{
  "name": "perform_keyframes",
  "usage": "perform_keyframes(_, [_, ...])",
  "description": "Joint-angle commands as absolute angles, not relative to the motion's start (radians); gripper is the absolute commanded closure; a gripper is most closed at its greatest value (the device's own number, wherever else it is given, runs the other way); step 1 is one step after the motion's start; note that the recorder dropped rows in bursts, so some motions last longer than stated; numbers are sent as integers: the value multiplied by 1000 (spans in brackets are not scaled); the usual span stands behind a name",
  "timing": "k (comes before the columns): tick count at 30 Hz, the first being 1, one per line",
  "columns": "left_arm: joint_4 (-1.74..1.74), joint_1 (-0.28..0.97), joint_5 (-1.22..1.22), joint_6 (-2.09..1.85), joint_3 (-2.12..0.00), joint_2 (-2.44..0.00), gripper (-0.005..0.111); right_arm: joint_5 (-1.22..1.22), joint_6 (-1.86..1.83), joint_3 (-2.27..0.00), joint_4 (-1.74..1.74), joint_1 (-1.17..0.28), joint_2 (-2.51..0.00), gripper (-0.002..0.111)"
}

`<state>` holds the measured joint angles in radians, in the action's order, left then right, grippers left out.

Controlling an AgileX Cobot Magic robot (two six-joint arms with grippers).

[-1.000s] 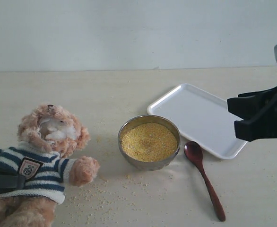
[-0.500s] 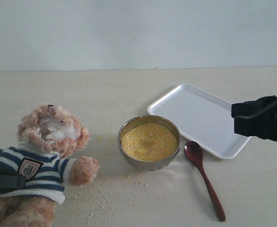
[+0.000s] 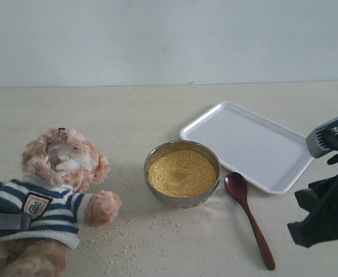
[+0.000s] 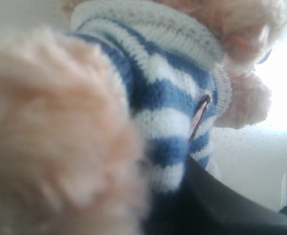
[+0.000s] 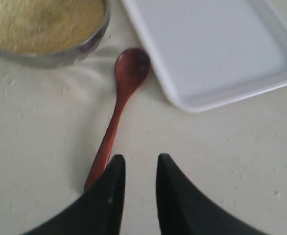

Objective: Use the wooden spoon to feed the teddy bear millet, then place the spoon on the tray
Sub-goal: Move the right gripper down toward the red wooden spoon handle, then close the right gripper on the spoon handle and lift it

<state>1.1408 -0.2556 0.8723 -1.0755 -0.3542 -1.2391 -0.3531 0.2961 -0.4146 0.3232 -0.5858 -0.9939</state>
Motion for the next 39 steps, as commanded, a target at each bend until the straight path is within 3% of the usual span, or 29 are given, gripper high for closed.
perform_keyframes(1, [1155,-257,882,-1073,-351,-1230,102,-623,153,-512,195,-676,-999,84])
perform_keyframes(7, [1155,-257,882,-1073,-351,-1230,102,-667,183,-561,180,-699,-1012,81])
perform_keyframes(13, [1155,-257,882,-1073,-351,-1230,102,-653,234,-561,145,-699,-1112,47])
perform_keyframes(20, [1155,-257,884,-1073,-351,-1230,102,-439,92,-566,-33,-699,-1404,46])
perform_keyframes(24, [1155,-257,884,-1073,-351,-1230,102,-439,92,-650,-40,-697,-1537,46])
perform_keyframes(39, [1155,-257,884,-1073,-351,-1230,102,-468,95,-711,-16,-608,-1598,46])
